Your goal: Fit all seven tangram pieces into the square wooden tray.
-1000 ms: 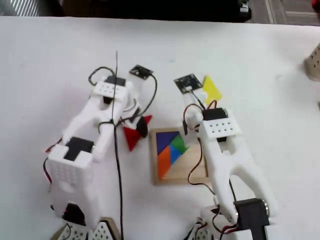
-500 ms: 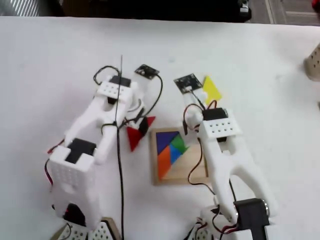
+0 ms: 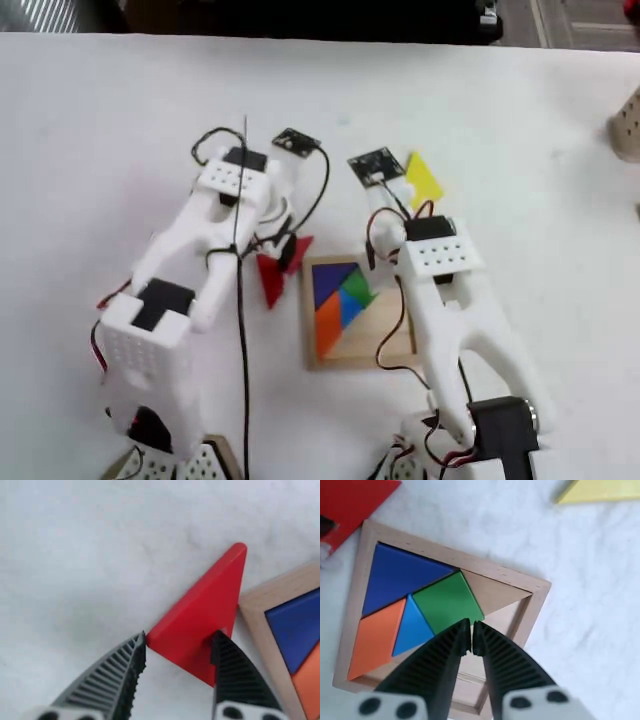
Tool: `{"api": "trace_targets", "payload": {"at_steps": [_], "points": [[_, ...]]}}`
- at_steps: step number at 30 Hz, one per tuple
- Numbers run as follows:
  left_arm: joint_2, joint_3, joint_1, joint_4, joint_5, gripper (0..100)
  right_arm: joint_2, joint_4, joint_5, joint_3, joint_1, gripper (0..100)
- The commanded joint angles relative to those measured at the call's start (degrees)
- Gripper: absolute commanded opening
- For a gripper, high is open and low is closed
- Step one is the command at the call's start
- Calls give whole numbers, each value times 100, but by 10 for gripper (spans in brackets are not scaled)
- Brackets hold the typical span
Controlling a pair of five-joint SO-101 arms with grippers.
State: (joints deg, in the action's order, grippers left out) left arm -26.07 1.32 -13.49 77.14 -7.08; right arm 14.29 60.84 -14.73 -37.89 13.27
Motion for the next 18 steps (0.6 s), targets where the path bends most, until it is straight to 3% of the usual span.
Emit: {"api": "trace_targets", "payload": {"at_steps": [1, 18], "points": [[347, 211, -356, 158, 264, 211, 259, -110, -62, 62, -48, 17], [813, 193, -954, 229, 457, 211, 259, -233, -62, 44, -57, 17]]}}
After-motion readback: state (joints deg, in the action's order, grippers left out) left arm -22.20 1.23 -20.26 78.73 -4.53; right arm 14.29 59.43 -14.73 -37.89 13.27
